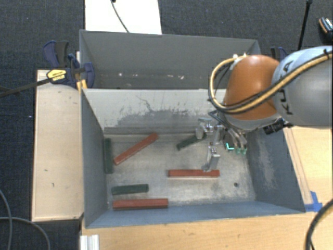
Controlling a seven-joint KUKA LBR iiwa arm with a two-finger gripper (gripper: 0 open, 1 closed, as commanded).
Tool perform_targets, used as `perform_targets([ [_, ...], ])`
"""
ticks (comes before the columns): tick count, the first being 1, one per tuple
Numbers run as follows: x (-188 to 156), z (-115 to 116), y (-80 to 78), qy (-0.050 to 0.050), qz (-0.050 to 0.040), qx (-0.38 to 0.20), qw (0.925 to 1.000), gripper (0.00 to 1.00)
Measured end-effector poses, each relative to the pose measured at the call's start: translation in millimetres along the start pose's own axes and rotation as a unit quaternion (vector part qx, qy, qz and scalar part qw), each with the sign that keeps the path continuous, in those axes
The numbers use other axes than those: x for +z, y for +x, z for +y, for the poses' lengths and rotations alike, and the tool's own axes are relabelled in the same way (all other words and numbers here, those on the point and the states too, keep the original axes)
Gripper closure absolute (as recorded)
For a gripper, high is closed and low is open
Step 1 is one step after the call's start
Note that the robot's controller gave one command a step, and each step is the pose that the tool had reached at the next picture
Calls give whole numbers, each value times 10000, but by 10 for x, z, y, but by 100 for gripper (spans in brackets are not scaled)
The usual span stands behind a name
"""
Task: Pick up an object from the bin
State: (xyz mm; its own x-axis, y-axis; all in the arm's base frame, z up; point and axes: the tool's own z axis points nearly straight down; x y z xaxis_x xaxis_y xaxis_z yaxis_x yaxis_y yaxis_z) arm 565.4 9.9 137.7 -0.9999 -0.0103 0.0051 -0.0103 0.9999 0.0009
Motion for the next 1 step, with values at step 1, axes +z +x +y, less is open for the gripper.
perform_targets([
  [1, 708, 89, 178, 2, -8, -180, 9998, 0],
])
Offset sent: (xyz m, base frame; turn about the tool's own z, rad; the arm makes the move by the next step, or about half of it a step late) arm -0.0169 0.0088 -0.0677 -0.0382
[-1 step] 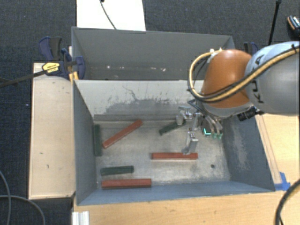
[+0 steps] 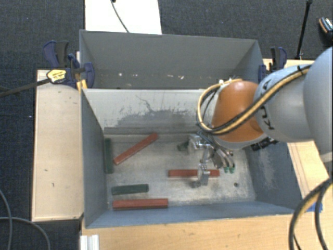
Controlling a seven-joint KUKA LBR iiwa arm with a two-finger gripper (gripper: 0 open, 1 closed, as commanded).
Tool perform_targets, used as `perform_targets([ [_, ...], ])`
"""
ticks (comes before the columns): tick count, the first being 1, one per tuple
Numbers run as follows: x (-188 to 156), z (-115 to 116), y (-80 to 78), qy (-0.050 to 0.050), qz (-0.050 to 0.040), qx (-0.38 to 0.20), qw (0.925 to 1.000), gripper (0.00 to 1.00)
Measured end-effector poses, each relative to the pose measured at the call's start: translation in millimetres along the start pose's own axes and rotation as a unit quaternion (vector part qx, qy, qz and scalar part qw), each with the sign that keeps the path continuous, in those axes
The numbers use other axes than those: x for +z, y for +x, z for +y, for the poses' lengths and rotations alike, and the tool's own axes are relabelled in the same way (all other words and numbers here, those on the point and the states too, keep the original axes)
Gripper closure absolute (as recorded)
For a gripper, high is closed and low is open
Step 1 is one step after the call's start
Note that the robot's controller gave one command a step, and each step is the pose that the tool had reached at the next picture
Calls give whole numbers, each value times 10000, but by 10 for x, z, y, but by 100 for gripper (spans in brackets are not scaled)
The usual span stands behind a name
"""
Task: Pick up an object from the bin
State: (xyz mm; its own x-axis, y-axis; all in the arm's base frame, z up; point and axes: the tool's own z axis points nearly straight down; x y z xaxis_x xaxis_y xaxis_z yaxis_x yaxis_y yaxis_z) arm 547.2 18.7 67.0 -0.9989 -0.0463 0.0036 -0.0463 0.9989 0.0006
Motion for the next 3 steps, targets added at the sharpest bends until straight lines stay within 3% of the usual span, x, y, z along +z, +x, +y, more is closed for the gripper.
perform_targets([
  [1, -35, -3, -19, 0, -31, 8, 10000, 100],
  [2, -1321, 283, -44, -6, -73, 92, 9999, 100],
  [3, -1660, 228, -105, -2, -49, 973, 9952, 100],
])
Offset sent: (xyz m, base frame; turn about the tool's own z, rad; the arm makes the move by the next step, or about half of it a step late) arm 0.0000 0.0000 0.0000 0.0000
